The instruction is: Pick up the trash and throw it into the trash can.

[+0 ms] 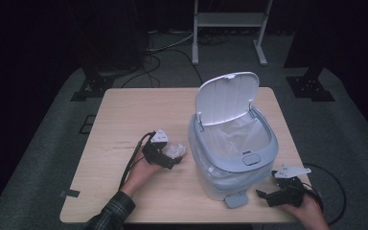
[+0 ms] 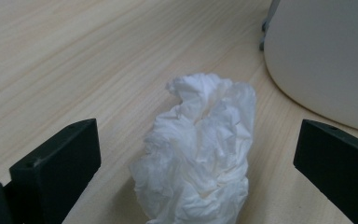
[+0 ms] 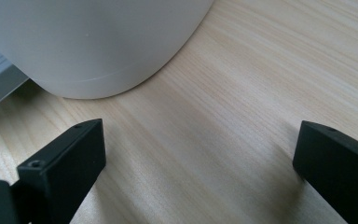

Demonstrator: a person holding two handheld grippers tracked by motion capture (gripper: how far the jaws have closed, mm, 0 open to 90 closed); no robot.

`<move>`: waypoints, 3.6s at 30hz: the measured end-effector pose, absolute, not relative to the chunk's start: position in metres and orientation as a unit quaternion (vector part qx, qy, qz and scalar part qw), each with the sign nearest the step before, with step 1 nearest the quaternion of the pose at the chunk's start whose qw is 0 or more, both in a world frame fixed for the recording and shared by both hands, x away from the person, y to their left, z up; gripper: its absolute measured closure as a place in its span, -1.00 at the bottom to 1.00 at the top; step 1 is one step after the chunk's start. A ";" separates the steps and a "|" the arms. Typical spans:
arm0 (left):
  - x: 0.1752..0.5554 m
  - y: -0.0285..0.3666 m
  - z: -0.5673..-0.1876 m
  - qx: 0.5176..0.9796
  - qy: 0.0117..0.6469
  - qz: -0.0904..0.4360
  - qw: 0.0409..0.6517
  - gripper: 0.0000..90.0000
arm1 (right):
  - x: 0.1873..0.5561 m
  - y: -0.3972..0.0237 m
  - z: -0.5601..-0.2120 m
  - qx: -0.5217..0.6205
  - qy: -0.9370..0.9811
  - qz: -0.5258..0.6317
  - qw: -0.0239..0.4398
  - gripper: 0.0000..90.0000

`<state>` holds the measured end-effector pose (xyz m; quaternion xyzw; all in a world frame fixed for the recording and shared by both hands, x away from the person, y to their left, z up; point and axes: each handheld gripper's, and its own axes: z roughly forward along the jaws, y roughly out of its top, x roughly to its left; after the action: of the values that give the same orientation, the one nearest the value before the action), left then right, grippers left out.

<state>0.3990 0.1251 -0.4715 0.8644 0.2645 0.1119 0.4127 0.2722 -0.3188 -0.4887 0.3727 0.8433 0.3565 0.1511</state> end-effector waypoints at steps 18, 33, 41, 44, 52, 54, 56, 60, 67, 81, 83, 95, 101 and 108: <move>0.402 0.116 -0.482 0.880 0.253 0.122 0.382 -0.72 | 0.272 -0.319 -0.489 0.372 0.844 0.357 0.151 -0.97; 0.400 0.121 -0.482 0.873 0.251 0.125 0.400 -0.12 | 0.272 -0.319 -0.489 0.372 0.844 0.357 0.151 -0.97; 0.398 0.127 -0.481 0.866 0.264 0.127 0.406 0.23 | 0.272 -0.319 -0.489 0.372 0.844 0.357 0.151 -0.97; 0.399 0.128 -0.481 0.864 0.268 0.124 0.408 0.26 | 0.272 -0.319 -0.489 0.371 0.844 0.357 0.151 -0.97; 0.397 0.130 -0.479 0.866 0.263 0.123 0.406 0.26 | 0.272 -0.319 -0.489 0.371 0.844 0.357 0.151 -0.97; 0.396 0.131 -0.478 0.866 0.263 0.120 0.408 0.26 | 0.272 -0.319 -0.489 0.371 0.844 0.357 0.150 -0.97; 0.396 0.132 -0.477 0.866 0.262 0.119 0.409 0.27 | 0.272 -0.319 -0.489 0.371 0.844 0.357 0.150 -0.97; 0.391 0.135 -0.470 0.869 0.252 0.116 0.410 0.28 | 0.272 -0.319 -0.489 0.371 0.844 0.357 0.150 -0.97; 0.384 0.137 -0.459 0.866 0.243 0.111 0.423 0.28 | 0.272 -0.319 -0.489 0.371 0.844 0.357 0.150 -0.97; 0.372 0.142 -0.441 0.862 0.245 0.086 0.435 0.30 | 0.272 -0.319 -0.489 0.369 0.845 0.357 0.149 -0.97; 0.370 0.144 -0.437 0.861 0.243 0.084 0.439 0.30 | 0.272 -0.319 -0.489 0.370 0.845 0.357 0.149 -0.97; 0.363 0.147 -0.426 0.853 0.235 0.070 0.460 0.30 | 0.272 -0.319 -0.489 0.369 0.845 0.357 0.150 -0.97; 0.360 0.149 -0.417 0.853 0.227 0.055 0.467 0.30 | 0.272 -0.319 -0.489 0.369 0.845 0.357 0.149 -0.97; 0.356 0.151 -0.404 0.847 0.214 0.044 0.485 0.31 | 0.272 -0.319 -0.489 0.369 0.845 0.357 0.149 -0.97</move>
<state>0.3558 0.1509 -0.4043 0.8469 0.2141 0.0436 0.4849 0.2722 -0.3186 -0.4887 0.3693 0.8448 0.3572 0.1494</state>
